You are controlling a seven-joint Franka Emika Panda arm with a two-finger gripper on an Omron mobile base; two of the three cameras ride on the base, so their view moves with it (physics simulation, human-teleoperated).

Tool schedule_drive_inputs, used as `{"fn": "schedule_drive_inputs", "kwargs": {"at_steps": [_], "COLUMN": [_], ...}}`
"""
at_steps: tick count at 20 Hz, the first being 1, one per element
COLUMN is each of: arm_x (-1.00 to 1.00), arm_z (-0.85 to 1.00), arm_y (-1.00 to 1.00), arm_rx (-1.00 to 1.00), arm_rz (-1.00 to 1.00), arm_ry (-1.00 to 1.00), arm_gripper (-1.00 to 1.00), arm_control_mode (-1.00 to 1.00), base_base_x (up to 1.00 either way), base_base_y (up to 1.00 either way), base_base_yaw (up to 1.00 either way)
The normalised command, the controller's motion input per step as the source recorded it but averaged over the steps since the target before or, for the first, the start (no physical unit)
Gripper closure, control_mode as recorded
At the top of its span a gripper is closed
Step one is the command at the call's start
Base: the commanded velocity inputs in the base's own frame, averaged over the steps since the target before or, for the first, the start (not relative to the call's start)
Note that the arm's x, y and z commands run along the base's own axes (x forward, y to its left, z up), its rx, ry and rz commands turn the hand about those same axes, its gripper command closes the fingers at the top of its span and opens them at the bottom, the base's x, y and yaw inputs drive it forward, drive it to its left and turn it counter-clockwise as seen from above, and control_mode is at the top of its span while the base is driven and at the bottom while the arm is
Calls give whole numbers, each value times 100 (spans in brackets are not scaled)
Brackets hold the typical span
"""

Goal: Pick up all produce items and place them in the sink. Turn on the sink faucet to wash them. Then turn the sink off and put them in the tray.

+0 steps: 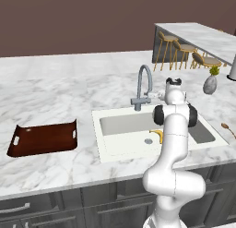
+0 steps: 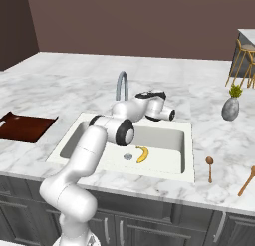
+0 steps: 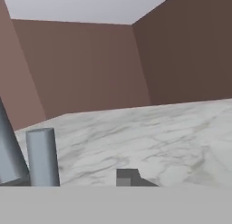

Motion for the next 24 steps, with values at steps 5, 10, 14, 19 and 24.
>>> {"fn": "schedule_drive_inputs", "kwargs": {"at_steps": [5, 10, 14, 19, 24], "arm_x": [18, 13, 10, 11, 9], "arm_z": [-24, -24, -28, -35, -42], "arm_y": [-41, -48, -54, -57, -56], "arm_rx": [4, 4, 5, 6, 5], "arm_rz": [0, 0, 0, 0, 0], "arm_ry": [7, 4, 4, 6, 6], "arm_gripper": [100, 100, 100, 100, 100], "arm_control_mode": [-100, -100, -100, -100, -100], "base_base_x": [0, 0, 0, 0, 0], "base_base_y": [0, 0, 0, 0, 0], "base_base_yaw": [0, 0, 0, 0, 0]}}
